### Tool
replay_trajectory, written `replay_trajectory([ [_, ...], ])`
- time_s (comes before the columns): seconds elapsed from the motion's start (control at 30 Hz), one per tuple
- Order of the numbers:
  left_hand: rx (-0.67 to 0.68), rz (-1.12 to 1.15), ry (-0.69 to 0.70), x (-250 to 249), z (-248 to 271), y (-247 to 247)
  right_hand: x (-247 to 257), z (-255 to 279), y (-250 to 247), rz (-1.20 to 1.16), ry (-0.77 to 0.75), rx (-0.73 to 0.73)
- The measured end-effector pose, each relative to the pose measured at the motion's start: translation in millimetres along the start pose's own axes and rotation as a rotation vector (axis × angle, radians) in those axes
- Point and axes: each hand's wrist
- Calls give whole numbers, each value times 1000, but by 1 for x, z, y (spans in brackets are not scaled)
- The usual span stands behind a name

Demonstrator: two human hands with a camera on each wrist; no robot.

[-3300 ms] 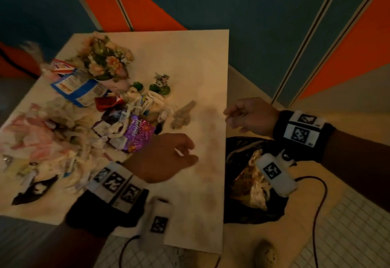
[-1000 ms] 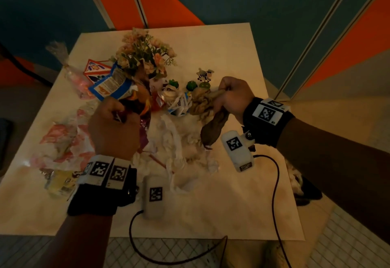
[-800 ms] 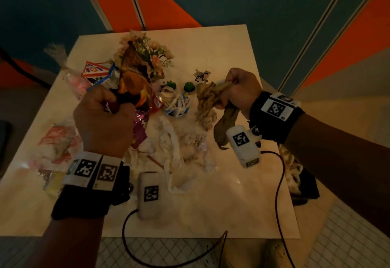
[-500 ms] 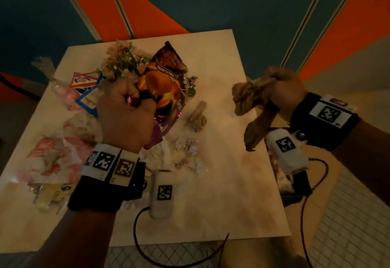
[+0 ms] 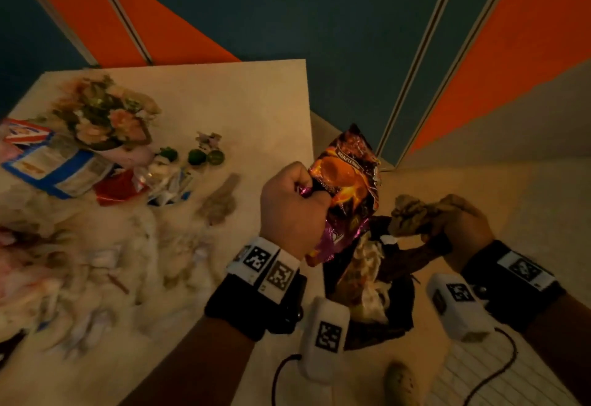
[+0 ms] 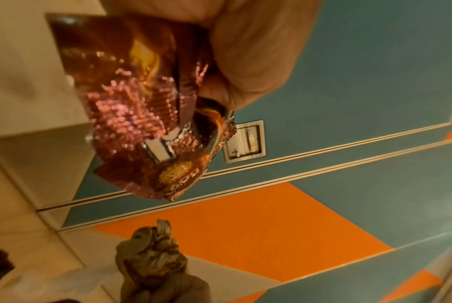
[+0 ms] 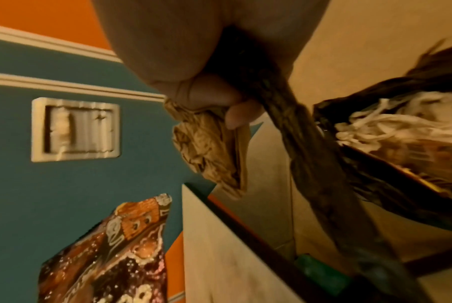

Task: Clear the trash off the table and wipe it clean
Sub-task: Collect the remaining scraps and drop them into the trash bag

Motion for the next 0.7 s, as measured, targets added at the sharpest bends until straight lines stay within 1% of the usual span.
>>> replay_trajectory([
  [0.1,-24,23,-77,9,9,51,-11,-27,-23,48,101,-41],
  [0.17,-20,-66,-116,18,17,81,-17,-43,-38,75,141,-64],
  [0.23,9,-180,-144,31,28,110,-24,-60,-52,87,177,-72],
  [0.27,47,-223,-171,39,34,124,-29,-70,-59,123,194,-86],
  [0.33,105,-276,-233,60,48,155,-38,-89,-69,264,222,-99],
  [0.37,113,-285,-260,71,56,171,-43,-96,-72,333,232,-97],
  [0.5,177,-322,-379,116,82,215,-59,-118,-71,443,284,31],
  [0.57,202,-340,-426,138,94,228,-73,-128,-68,535,303,89],
  [0.67,212,-322,-511,167,105,240,-100,-151,-60,574,385,128],
  [0.7,238,-341,-507,176,106,241,-107,-160,-57,566,408,139],
])
Point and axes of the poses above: each hand's wrist, its own z-axis away from the middle knuckle, its own y-axis out of the palm, x = y × z, and after that the axes turned 12 degrees about y, right-handed
